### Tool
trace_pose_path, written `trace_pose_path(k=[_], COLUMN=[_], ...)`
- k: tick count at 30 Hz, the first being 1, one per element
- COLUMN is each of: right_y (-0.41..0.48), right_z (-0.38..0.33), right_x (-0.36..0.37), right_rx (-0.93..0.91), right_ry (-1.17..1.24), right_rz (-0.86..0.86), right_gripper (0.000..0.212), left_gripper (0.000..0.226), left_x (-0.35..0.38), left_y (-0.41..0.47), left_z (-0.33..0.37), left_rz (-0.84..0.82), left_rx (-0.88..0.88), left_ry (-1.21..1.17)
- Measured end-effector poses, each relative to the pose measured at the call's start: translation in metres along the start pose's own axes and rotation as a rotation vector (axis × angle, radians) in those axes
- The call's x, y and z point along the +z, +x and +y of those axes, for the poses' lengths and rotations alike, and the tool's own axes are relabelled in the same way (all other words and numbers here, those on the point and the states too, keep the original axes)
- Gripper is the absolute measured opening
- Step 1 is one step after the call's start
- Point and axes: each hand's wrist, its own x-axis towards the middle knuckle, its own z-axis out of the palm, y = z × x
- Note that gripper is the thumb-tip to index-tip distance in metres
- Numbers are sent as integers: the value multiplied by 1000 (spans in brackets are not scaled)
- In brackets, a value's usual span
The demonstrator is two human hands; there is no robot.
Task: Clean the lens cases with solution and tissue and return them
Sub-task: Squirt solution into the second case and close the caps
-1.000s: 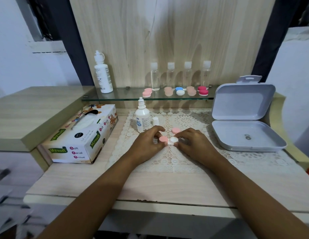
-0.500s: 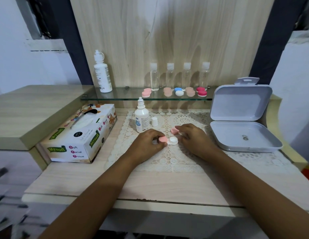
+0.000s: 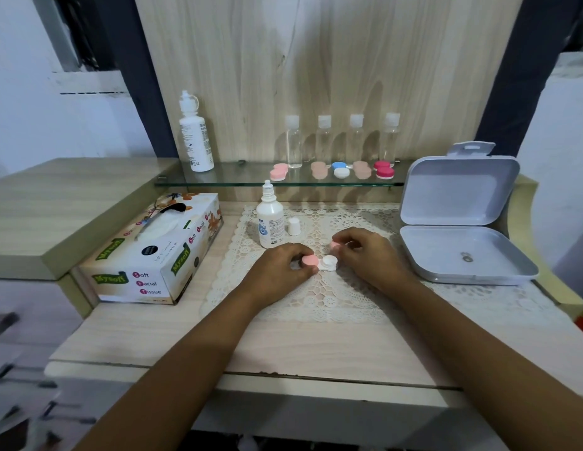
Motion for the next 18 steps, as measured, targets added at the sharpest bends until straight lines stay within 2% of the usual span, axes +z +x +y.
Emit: trace_pose_path(k=[4,12,18], right_y=[-12,-18,-15], right_z=[-6,-3,-4], right_x=[-2,4,9], right_rx=[-33,-176,-118], right_ry=[90,-124,-223], right_rz=[-75,-90,-65], right_gripper=[24,26,27], left_gripper=[25,26,22], left_x=[0,0,0], left_y=[0,1,1], left_z=[0,0,0], left_rz=[-7,-7,-4], left_rx=[7,19,43], left_ry=[5,6,22])
